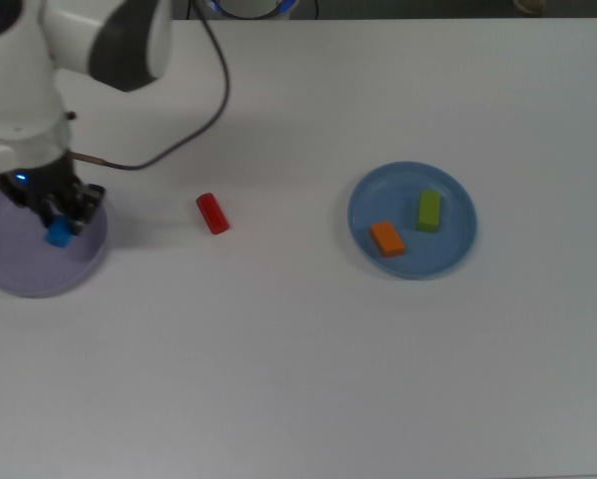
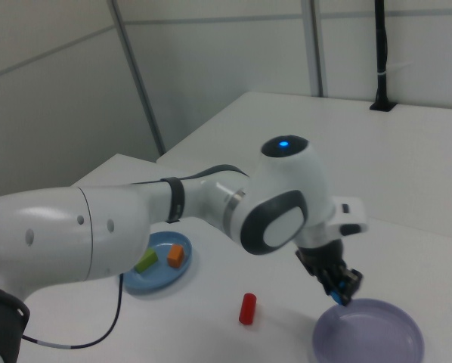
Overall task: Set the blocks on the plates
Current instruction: 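Carry the blue cube onto the lavender plate and release it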
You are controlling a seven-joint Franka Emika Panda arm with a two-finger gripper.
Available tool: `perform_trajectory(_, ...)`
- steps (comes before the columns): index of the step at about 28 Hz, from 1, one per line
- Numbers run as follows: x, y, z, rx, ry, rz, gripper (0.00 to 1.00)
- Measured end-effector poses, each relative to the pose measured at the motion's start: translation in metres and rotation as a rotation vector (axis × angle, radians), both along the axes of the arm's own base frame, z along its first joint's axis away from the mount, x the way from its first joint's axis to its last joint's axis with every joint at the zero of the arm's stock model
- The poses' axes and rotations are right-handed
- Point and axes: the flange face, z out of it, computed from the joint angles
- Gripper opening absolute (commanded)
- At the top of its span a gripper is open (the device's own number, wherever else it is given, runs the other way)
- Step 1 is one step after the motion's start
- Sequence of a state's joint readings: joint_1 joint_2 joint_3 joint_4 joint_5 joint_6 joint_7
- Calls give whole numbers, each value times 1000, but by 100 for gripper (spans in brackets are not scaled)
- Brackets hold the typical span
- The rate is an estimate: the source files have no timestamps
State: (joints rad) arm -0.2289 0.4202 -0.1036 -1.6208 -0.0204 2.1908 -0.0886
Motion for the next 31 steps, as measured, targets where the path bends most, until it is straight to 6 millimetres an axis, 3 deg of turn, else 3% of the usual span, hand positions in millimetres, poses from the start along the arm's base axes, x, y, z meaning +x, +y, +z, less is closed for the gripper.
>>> perform_trajectory(4, -13, -40, -5, -23, 28, 142, 25)
perform_trajectory(11, -25, -83, -33, -31, 82, 282, 25)
perform_trajectory(12, -24, -84, -38, -29, 87, 286, 27)
perform_trajectory(13, -23, -84, -43, -29, 88, 287, 39)
perform_trajectory(15, -18, -83, -50, -34, 79, 291, 51)
perform_trajectory(18, -14, -80, -54, -36, 74, 296, 56)
perform_trajectory(19, -13, -80, -55, -36, 75, 297, 67)
perform_trajectory(23, -12, -77, -58, -34, 77, 301, 84)
perform_trajectory(24, -11, -77, -58, -33, 77, 301, 100)
perform_trajectory(31, -10, -74, -59, -32, 77, 307, 100)
